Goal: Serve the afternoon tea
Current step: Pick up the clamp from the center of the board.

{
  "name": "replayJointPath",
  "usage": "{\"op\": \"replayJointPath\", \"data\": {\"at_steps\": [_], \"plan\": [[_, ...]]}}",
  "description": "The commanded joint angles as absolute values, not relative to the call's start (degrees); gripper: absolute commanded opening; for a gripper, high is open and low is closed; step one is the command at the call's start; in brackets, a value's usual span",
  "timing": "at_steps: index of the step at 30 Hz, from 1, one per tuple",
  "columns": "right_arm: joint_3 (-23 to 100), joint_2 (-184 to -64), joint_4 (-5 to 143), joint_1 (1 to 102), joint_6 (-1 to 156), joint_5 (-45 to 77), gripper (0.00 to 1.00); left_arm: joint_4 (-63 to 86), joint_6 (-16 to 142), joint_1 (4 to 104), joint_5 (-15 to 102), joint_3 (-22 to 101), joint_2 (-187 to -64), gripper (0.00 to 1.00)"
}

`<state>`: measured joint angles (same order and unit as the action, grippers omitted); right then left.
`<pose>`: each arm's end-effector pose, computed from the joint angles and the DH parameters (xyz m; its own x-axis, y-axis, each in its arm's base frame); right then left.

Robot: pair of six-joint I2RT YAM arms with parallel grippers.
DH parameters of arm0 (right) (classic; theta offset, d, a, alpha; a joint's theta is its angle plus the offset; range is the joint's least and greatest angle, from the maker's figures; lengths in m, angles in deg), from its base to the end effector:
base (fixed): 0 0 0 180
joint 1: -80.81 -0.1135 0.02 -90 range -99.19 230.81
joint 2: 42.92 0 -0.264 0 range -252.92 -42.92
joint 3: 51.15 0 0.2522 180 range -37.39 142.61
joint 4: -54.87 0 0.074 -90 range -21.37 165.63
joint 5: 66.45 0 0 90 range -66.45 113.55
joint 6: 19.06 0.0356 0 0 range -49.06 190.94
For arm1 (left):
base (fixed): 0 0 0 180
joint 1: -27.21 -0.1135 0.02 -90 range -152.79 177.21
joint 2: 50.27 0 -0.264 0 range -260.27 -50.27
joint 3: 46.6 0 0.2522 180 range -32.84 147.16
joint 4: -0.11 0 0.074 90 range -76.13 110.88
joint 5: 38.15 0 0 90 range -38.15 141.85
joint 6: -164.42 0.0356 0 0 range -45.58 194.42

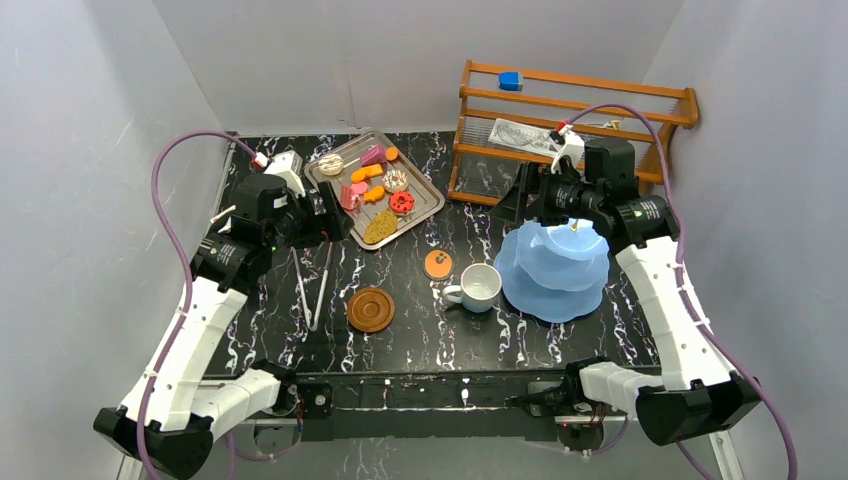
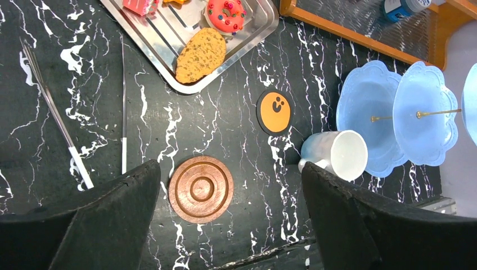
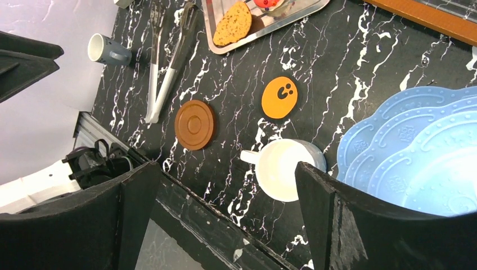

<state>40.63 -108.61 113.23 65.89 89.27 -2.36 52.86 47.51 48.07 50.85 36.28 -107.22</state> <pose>0.2158 0.0736 0.4084 -0.6748 0.1129 -0.7293 -0.3965 0.7780 0.4874 0.1873 -0.0720 0.3956 -0.5437 -0.2771 -0.7922 0.1396 0.9009 -0.4109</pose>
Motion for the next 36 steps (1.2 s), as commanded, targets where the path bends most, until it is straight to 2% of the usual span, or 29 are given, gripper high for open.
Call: {"op": "replayJointPath", "data": {"at_steps": [1, 16, 25, 36], "plan": [[40.96, -106.23, 109.25, 65.95, 90.51, -4.16, 0.99, 51.98, 48.77, 48.3, 53.44, 38.88, -107.11, 0.93], [42.64, -102.41, 107.82, 65.96, 89.86, -3.04, 0.99, 57.39, 47.44, 46.54, 58.76, 38.53, -115.01, 0.93], [45.81, -98.2, 108.71, 65.96, 87.77, -1.92, 0.99, 54.47, 45.38, 38.73, 57.64, 28.19, -117.42, 0.93], [48.41, -94.98, 109.84, 65.93, 86.59, 2.18, 0.99, 51.2, 41.29, 36.35, 59.39, 18.1, -124.1, 0.93]]}}
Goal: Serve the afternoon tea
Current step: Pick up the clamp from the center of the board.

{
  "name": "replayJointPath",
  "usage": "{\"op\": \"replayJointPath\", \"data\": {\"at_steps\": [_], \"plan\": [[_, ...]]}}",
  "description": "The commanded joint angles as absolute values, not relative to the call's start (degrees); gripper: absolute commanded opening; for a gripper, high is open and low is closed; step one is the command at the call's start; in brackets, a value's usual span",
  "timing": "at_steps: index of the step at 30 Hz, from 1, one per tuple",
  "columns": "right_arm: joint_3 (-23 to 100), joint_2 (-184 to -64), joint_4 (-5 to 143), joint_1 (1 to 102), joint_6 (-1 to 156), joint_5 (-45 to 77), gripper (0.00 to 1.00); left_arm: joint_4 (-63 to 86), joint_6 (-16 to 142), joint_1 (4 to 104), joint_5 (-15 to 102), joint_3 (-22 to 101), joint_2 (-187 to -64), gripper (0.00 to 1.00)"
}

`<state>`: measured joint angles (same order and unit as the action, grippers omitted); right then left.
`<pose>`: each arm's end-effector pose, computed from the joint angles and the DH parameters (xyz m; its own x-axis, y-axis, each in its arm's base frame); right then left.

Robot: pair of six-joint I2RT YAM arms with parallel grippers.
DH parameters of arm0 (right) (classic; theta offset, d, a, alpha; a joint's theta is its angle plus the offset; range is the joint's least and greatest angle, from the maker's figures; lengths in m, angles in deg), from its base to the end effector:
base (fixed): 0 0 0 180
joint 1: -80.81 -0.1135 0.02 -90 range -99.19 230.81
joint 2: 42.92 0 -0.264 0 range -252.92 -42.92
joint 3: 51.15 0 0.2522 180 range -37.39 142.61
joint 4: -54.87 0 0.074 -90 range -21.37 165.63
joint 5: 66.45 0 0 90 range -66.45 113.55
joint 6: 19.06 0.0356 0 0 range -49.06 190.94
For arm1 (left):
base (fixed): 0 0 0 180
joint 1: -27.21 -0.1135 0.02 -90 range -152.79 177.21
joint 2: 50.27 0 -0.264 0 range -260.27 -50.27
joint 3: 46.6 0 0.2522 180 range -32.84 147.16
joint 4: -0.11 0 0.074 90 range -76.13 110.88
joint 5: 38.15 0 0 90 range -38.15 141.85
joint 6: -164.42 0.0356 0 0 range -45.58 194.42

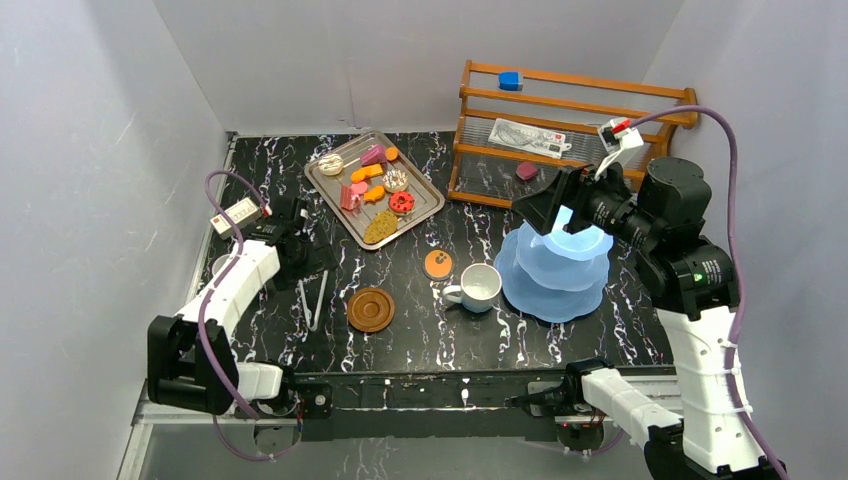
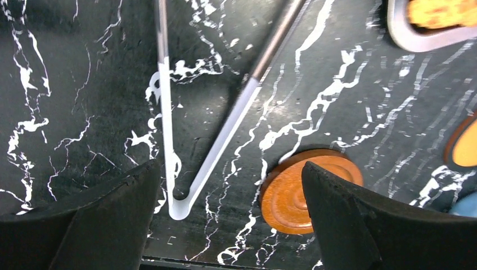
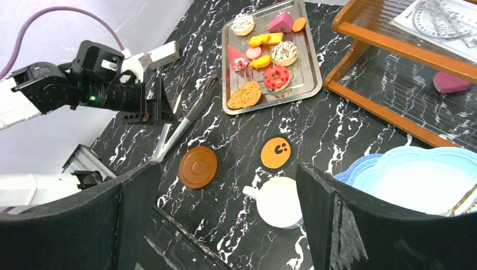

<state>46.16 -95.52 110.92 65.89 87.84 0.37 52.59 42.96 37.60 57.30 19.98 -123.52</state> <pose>0.1351 0.0505 0.4797 -0.3590 0.1809 -0.9156 -0.5280 0.7696 0.3591 0.2470 -0.0419 0.2431 -0.7890 -0.3835 -0.4800 -0.3284 0.9235 -0.1981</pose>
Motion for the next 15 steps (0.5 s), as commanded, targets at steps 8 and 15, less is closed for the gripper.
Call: {"op": "replayJointPath", "data": {"at_steps": [8, 15], "plan": [[48.36, -94.03, 109.44, 65.92, 86.53, 3.55, 0.99, 44.82, 41.99, 35.38, 58.17, 13.64, -127.72, 0.92], [49.0, -94.83, 110.38, 65.96, 86.73, 4.11, 0.99, 41.59, 42.46, 35.38, 56.48, 11.85, -128.5, 0.86]]}}
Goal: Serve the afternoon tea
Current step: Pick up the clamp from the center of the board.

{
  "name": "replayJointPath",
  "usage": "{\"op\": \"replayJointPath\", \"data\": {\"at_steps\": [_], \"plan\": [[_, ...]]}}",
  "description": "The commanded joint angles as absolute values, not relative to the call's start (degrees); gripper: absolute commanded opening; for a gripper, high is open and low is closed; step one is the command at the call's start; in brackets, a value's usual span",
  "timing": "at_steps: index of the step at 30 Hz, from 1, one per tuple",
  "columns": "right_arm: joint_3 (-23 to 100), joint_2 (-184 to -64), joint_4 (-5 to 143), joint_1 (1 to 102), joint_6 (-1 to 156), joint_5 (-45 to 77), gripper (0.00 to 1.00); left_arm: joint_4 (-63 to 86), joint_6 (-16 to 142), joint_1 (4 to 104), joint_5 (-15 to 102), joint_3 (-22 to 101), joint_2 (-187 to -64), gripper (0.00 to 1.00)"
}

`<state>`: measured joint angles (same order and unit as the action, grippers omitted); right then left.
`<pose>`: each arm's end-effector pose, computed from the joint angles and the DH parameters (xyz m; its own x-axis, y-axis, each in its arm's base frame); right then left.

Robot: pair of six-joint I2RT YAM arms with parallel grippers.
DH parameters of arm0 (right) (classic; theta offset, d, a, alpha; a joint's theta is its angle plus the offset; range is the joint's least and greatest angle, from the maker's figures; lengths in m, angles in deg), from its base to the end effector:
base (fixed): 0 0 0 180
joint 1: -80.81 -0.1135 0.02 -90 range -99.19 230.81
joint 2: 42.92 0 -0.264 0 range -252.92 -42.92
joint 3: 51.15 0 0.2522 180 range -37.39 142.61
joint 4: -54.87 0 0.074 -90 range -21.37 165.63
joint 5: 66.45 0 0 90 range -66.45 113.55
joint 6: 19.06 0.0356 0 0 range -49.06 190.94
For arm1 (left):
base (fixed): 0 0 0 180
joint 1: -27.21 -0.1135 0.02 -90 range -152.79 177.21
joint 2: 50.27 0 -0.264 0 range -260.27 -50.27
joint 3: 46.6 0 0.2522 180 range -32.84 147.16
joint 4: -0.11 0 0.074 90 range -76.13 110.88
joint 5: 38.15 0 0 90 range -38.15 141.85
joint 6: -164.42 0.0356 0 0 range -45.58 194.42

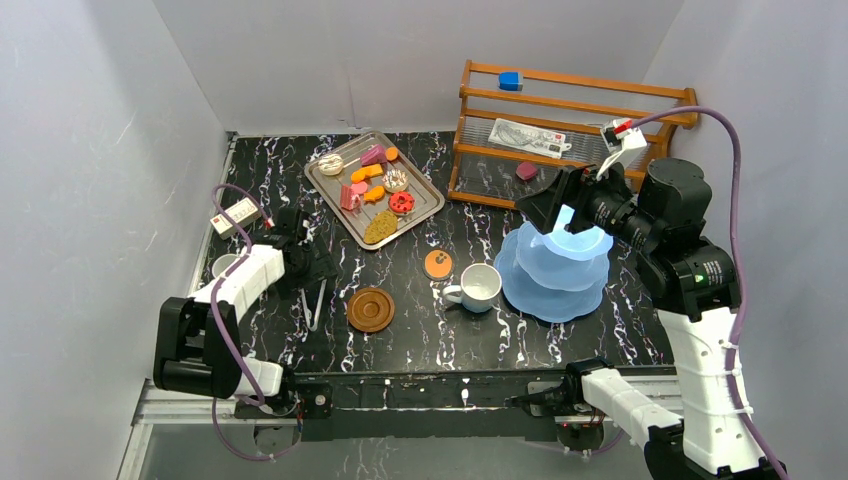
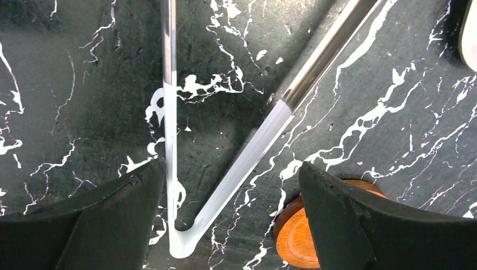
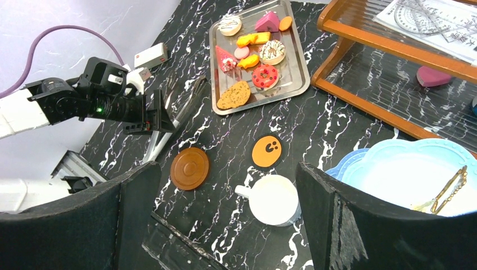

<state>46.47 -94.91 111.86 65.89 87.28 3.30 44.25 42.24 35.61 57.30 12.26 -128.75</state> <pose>0.1312 0.0477 0.4806 -0.3429 0.1818 -0.9216 -0.4929 0.8004 0.3412 0.2510 -0.0336 0.1893 -0.8063 -0.4169 -0.4196 -0.3847 0.9085 -0.1634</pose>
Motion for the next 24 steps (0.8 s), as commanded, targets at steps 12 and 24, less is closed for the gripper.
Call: {"op": "replayJointPath", "data": {"at_steps": [12, 24], "plan": [[47.49, -93.35, 108.92, 65.96, 88.07, 5.62, 0.99, 40.07, 42.68, 35.55, 52.84, 11.2, -129.38, 0.73], [46.61, -92.47, 108.15, 65.94, 89.04, 4.68, 0.99, 40.47, 49.59, 35.55, 58.05, 16.98, -135.74, 0.78]]}}
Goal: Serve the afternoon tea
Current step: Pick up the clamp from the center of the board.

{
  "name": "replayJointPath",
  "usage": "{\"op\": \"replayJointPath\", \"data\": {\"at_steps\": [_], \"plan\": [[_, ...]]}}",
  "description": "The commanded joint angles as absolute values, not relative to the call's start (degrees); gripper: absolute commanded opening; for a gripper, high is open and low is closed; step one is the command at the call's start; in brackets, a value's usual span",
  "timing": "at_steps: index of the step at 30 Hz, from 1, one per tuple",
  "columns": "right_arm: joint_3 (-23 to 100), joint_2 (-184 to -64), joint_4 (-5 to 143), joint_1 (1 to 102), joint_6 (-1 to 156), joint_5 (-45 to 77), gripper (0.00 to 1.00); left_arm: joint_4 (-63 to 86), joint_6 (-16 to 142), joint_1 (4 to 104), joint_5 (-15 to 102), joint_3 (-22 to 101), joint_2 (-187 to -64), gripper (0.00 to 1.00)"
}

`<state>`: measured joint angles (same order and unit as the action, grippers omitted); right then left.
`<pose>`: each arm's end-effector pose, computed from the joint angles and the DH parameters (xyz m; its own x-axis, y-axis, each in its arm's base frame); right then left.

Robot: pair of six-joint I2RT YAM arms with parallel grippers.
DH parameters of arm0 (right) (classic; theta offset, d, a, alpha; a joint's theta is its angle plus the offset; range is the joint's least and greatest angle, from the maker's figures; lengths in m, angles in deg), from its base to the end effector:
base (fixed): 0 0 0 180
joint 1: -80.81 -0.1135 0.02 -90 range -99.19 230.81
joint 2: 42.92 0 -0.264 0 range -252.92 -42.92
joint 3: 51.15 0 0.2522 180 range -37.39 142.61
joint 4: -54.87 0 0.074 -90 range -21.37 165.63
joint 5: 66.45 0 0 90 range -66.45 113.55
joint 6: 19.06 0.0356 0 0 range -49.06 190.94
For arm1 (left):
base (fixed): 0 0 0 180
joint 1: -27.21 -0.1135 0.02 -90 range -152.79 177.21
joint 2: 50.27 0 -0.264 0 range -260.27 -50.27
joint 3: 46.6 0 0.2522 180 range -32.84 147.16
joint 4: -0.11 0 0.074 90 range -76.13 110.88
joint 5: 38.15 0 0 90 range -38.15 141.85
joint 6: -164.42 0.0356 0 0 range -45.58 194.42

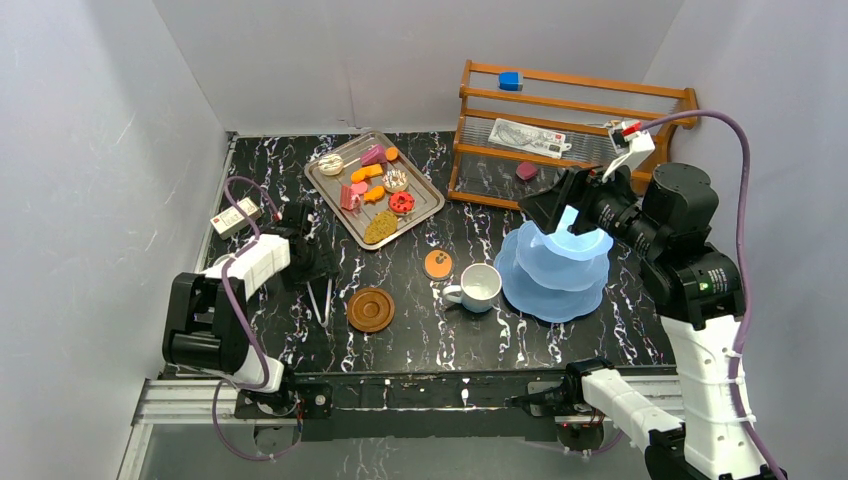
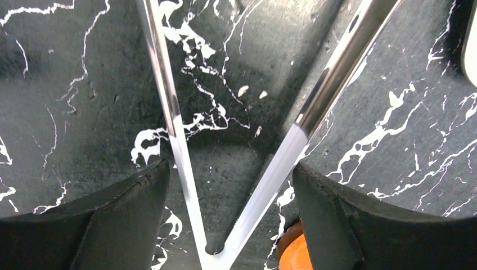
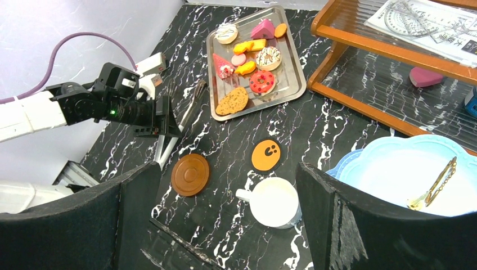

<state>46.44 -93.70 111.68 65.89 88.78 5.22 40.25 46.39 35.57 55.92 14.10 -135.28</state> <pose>0.1245 0.0448 0.4832 -0.3263 0.2140 -0.9207 -0.4661 0.8109 0.3537 0.2716 -0.0374 0.1739 -0.8418 -0.3501 -0.4108 -0.3182 0.9367 -0.1462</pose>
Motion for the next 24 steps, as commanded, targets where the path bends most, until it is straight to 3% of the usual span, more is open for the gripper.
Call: {"op": "replayJointPath", "data": {"at_steps": [1, 13, 24], "plan": [[46.43, -92.33, 108.18, 65.96, 89.04, 4.53, 0.99, 40.36, 49.9, 35.55, 58.23, 17.13, -136.09, 0.79], [46.02, -92.25, 107.61, 65.97, 88.25, 5.19, 0.99, 38.69, 53.33, 35.56, 55.27, 16.63, -139.26, 0.79], [46.11, -91.77, 107.46, 65.95, 87.85, 5.36, 0.99, 42.09, 47.94, 35.1, 63.92, 17.03, -139.22, 0.61]]}}
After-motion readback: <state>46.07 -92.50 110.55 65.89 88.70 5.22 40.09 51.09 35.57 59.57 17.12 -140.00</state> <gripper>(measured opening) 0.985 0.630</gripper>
